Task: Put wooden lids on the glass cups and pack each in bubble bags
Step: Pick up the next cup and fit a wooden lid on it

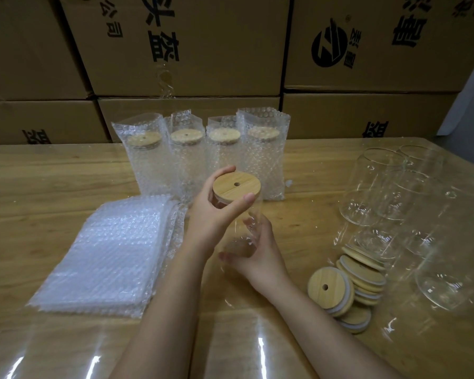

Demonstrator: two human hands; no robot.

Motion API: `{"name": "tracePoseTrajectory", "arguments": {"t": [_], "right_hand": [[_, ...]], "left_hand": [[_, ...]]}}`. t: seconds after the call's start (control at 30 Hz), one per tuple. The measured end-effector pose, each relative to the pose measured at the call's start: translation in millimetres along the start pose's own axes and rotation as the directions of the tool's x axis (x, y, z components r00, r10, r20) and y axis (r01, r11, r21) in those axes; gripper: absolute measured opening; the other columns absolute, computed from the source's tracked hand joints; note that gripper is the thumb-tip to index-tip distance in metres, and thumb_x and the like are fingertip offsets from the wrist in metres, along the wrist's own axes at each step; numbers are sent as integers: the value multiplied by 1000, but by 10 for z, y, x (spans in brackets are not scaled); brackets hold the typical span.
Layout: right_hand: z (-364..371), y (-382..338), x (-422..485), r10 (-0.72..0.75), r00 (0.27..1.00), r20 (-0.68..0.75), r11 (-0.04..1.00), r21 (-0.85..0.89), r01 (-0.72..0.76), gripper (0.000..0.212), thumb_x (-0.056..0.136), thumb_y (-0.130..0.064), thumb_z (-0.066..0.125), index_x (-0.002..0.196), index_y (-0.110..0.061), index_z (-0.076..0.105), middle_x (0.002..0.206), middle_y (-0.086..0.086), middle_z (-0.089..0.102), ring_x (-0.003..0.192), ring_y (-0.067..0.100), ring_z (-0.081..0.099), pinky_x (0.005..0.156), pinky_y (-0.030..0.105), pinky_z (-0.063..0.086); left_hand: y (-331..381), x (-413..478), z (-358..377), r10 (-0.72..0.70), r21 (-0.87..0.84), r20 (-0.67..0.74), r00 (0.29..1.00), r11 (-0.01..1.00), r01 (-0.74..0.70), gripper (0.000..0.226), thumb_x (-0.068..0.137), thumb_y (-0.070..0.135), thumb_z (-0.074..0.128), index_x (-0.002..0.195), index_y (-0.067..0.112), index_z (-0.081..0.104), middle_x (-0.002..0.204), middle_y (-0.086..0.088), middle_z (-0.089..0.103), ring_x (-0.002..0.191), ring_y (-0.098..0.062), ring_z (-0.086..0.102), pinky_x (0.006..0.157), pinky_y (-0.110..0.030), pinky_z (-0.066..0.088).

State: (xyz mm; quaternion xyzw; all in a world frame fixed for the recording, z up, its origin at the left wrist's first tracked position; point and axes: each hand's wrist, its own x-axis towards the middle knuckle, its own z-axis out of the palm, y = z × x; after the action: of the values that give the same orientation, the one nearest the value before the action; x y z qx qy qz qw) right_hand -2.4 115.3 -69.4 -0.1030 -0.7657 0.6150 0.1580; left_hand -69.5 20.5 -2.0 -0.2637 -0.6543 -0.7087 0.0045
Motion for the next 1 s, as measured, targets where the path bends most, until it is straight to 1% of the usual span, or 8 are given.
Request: {"name": "tracePoseTrajectory", "arguments": {"t": [0.13,0.3,0.43,0.57,0.67,0.73,0.87,1.0], "right_hand": [[5,14,-11,-33,999,-19,999,2,33,97,63,-16,88,139,-32,29,137,-8,45,126,3,45,106,29,39],[19,26,-6,-61,998,-36,998,6,61,95,65,-8,85,142,-19,30,139,-1,44,131,6,42,109,39,39],[7,26,-13,-64,998,7,998,27,63,98,68,-14,84,146,-19,24,143,-2,40,132,5,40,111,35,37],[12,21,-19,-75,997,15,994,84,74,79,69,-35,75,135,-36,31,138,-10,42,130,8,44,109,32,38],[19,45,-9,-86,996,8,991,103,85,79,75,-29,79,135,-37,28,137,-11,44,130,12,45,108,33,40],[18,75,10,-90,996,2,988,126,89,86,77,-21,79,143,-27,26,136,-9,45,127,10,48,104,29,42],[17,85,23,-72,997,1,986,154,71,95,69,-31,80,146,-22,26,134,-10,48,117,-5,51,102,28,44],[-2,94,21,-47,999,19,985,165,44,90,71,-33,82,144,-31,29,137,-11,45,119,-8,46,95,18,43]], "left_hand": [[-173,0,73,-158,-218,-78,984,966,138,63,72,65,50,111,18,68,110,-10,71,108,-26,64,97,-44,49],[-358,-22,125,-221,-271,-94,971,944,189,74,84,66,26,108,11,70,95,-16,71,79,-13,65,83,-36,47],[-393,-64,119,-280,-325,-100,955,916,235,61,99,49,26,104,8,72,91,-11,72,81,-14,67,83,-36,50],[-373,-162,131,-322,-371,-26,947,883,290,58,103,42,24,103,1,65,94,-15,70,89,-25,66,66,-29,54],[-381,-176,138,-281,-333,-71,957,911,243,56,105,36,23,100,1,65,88,-12,71,84,-22,67,63,-29,55],[-362,-199,148,-288,-265,-126,949,932,248,50,106,30,26,94,8,69,89,-11,71,88,-26,67,68,-35,53],[-332,-265,-47,-244,183,-158,957,945,271,46,104,29,30,92,12,71,89,-5,74,84,-18,69,80,-38,53],[-111,-228,-392,-38,627,-252,967,755,193,18,91,25,58,74,25,64,74,8,67,71,-13,62,58,-28,46]]}}
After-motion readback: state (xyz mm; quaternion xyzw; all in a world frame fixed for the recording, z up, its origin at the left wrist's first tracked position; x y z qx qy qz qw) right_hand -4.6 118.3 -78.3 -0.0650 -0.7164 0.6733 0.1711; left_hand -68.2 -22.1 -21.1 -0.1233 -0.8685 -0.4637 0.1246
